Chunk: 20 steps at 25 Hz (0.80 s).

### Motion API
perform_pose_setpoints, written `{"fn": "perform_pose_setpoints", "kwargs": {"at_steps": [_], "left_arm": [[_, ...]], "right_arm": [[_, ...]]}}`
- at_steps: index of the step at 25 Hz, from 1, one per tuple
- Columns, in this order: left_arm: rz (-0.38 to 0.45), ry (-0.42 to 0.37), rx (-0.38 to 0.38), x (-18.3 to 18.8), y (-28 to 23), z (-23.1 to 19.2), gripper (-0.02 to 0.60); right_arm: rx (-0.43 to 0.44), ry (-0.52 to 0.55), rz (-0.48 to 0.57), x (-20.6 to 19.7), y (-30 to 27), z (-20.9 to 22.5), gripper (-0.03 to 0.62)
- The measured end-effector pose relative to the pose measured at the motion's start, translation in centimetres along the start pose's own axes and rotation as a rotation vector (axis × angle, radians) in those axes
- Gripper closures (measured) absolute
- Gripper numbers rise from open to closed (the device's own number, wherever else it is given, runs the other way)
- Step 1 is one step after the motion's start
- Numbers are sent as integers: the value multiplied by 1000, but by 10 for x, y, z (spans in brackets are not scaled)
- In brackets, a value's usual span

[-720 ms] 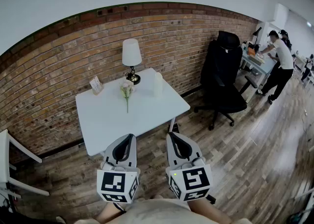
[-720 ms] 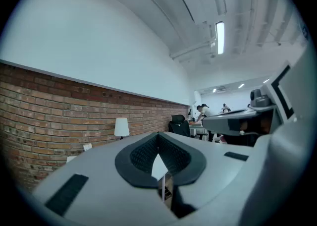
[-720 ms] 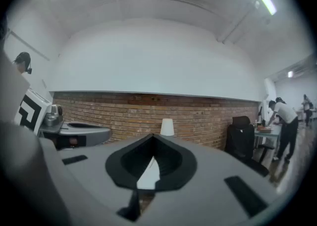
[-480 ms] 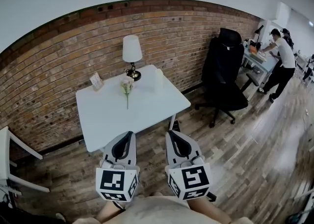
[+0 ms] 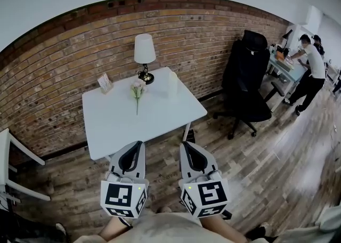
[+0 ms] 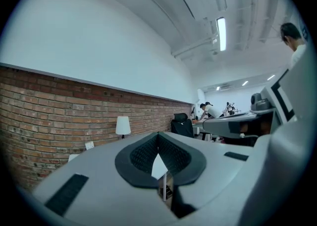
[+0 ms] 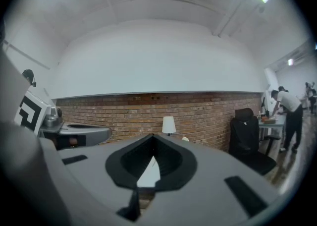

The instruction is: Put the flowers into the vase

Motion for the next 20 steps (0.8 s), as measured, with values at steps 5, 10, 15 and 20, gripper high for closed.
{"fn": "perform_pose_setpoints", "kwargs": {"at_steps": [5, 10, 15, 20], "left_arm": [[-16, 8, 22, -4, -3, -1, 574], [-20, 26, 44, -8, -8, -13, 574], [-11, 34, 49, -8, -24, -30, 574], [-12, 42, 54, -5, -45, -50, 574]], "right_arm": [[27, -3, -23, -7, -5, 2, 589], [49, 10, -32, -9, -18, -1, 589], [57, 22, -34, -7, -41, -1, 589], [60, 35, -41, -1, -69, 2, 589]]}}
Point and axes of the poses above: the fingertips, and each gripper's own axes: y backward along the fingers, z to its right, x out of its top, the point moved 3 cm from there along y, backward along the fingers, and after that the axes turned 13 degrees about -x, right-handed, at the moved point
